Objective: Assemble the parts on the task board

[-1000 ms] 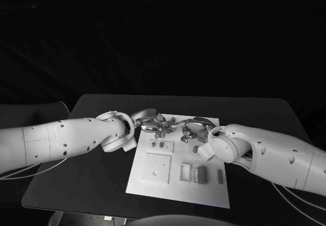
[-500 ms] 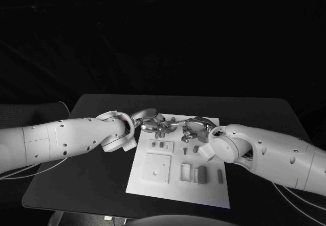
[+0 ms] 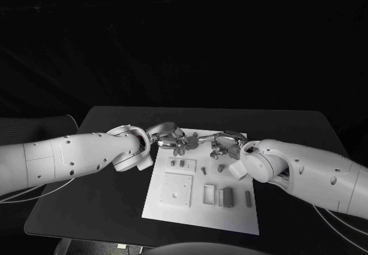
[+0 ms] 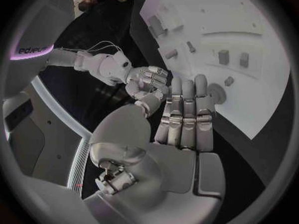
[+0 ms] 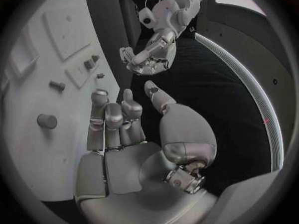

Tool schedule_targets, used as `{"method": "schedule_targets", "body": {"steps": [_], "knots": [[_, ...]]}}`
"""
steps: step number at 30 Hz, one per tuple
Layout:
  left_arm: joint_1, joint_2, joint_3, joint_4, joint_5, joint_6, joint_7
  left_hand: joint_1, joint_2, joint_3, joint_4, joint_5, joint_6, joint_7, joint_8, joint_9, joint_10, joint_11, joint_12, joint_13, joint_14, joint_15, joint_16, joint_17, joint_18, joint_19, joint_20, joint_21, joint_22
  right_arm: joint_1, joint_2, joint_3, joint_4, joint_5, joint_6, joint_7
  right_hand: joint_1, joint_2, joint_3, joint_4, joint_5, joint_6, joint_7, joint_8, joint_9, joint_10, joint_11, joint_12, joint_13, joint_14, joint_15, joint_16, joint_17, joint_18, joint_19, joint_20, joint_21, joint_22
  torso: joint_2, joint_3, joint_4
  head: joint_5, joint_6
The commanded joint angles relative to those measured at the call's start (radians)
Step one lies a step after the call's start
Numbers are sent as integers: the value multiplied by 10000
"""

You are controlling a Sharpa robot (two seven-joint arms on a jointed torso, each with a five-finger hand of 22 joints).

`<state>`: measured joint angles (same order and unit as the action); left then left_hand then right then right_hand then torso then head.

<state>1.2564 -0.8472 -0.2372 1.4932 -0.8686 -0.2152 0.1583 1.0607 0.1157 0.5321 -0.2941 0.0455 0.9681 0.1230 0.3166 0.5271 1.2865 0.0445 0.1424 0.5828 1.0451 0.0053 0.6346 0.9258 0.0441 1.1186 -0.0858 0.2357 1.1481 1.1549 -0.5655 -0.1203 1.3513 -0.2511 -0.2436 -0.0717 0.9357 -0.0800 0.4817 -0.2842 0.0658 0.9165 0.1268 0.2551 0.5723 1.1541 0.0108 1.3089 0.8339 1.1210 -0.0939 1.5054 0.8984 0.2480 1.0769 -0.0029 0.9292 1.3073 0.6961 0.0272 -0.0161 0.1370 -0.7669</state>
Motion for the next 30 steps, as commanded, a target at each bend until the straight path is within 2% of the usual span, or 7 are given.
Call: {"method": "schedule_targets", "body": {"steps": [1,10,14,19,22,26,30], "knots": [[5,-13,5,-9,-11,50,4,112,-9,24,39,38,28,69,-21,4,56,-15,-60,-12,82,21,65,12,199,19,-41,58,15,-2,-48,25,-57,-768,222,236,53,118,1,-55,39,3,8,-39,-4,-57,34,6,13,21,36,17,14,138,-2,-44,-3,115,1,2,-3,2,2],[5,-66,5,-47,14,70,-59,112,-23,21,39,38,27,70,-22,4,60,-15,-64,-14,84,20,65,11,198,19,-41,57,21,49,-110,171,-367,-3595,765,122,278,141,19,-79,96,23,4,-36,7,-72,30,20,16,17,32,24,19,138,-9,-59,-1,123,-1,2,-5,-9,20],[5,-87,5,-68,58,85,-95,109,-36,17,42,38,24,71,-24,4,63,-15,-66,-15,86,20,66,11,197,20,-41,57,24,187,-50,178,-555,-5639,1158,-185,408,124,2,-83,172,59,-5,-22,20,-82,22,24,15,12,27,30,25,138,-20,-61,6,134,-1,-1,-2,-25,28],[6,-106,5,-134,221,69,-181,107,-85,11,45,41,18,73,-30,3,71,-16,-74,-19,89,18,65,8,196,22,-43,54,34,411,114,180,-685,-8552,1339,-522,500,52,-50,-84,224,146,-28,19,44,-67,0,35,13,19,10,42,31,138,-20,-58,22,147,0,-3,7,-46,38],[6,-104,5,-177,351,62,-225,105,-122,10,52,42,9,77,-37,0,73,-15,-82,-23,89,18,63,5,194,22,-43,50,39,586,345,182,-810,-9925,1976,-958,526,-11,-93,-79,220,197,-48,41,56,-30,-19,49,11,45,-9,59,35,138,4,-61,41,152,1,-1,11,-43,33],[7,-74,5,-228,462,71,-305,73,-231,-8,71,42,-1,85,-48,-4,71,-8,-101,-31,82,23,55,-2,187,19,-39,38,48,776,823,183,-1278,-10007,3090,-1794,404,-103,-185,-40,113,251,-81,53,62,18,-50,44,-6,70,-37,61,31,138,28,-52,45,144,2,-2,16,-59,32],[9,-52,5,-253,576,106,-397,-146,-470,-160,153,40,-9,95,-64,-11,65,8,-132,-44,66,39,45,-10,171,16,-28,19,65,828,1247,183,-1693,-9800,4167,-2358,64,-25,-217,49,50,341,-111,68,59,55,-79,18,-34,81,-60,44,18,138,30,-37,9,117,2,-9,24,-55,8]]}}
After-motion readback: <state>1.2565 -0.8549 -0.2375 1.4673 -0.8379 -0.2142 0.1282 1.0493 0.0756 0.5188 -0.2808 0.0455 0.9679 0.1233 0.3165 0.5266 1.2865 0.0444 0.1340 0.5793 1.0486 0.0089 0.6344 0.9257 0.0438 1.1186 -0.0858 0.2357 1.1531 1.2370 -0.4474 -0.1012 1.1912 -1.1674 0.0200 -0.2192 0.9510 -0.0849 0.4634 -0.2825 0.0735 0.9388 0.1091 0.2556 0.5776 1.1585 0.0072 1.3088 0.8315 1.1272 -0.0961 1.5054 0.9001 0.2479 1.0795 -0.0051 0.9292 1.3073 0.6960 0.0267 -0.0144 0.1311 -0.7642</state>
